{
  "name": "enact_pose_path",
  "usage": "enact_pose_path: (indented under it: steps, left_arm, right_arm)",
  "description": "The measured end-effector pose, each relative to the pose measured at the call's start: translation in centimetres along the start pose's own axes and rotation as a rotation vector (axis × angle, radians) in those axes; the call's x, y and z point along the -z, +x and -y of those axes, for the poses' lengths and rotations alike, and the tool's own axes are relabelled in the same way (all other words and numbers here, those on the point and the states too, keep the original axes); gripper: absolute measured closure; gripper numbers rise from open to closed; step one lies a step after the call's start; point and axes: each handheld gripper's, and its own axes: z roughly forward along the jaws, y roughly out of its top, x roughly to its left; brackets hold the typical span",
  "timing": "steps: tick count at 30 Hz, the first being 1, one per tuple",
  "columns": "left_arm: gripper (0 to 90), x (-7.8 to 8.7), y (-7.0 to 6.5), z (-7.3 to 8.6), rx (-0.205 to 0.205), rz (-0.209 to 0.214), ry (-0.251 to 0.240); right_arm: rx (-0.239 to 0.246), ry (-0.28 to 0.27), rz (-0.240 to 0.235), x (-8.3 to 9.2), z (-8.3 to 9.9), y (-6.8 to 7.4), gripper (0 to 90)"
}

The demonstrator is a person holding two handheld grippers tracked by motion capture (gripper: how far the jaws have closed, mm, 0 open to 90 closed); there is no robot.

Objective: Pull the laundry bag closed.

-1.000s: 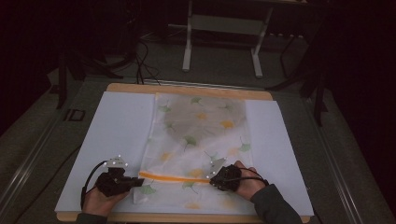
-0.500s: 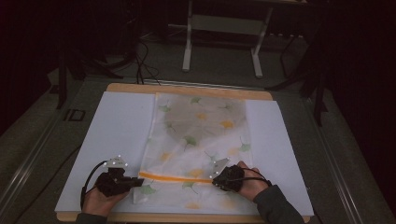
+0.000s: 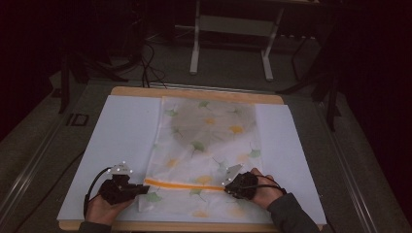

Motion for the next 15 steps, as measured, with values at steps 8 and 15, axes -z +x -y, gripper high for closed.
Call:
enact_pose_path:
  steps: [8,15]
  left_arm:
    - [88.8,0.05,0.03,0.02,-0.001,0.0,-0.003]
    - [88.8,0.08,0.09,0.03,0.001,-0.003,-0.003]
  right_arm:
    - [-0.001,0.009,0.003,0.22,0.38,-0.1,84.9]
    - [-0.009,0.021,0.006,0.5,0.95,-0.31,84.9]
